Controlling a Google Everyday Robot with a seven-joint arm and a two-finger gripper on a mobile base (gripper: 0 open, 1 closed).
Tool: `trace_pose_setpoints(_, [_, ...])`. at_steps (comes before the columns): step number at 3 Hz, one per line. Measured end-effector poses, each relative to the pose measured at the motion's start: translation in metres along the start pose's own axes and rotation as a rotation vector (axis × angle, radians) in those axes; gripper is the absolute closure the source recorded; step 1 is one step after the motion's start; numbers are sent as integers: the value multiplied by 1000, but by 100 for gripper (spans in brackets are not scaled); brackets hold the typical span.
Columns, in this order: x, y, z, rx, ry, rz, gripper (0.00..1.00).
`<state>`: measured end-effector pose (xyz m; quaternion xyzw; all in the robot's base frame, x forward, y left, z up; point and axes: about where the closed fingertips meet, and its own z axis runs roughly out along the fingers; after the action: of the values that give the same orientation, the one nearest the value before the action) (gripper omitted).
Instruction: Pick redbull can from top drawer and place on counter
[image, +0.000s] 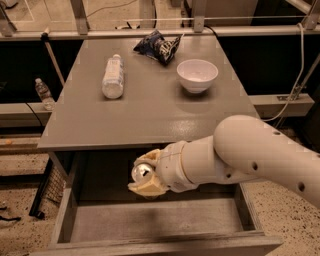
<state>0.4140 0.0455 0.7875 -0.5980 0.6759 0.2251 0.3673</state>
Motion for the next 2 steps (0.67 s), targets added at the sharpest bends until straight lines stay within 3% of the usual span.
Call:
trace_pose_setpoints(1, [0,0,0,0,0,0,100])
trace_pose_setpoints(2, [-22,-6,-24,33,34,-42,100])
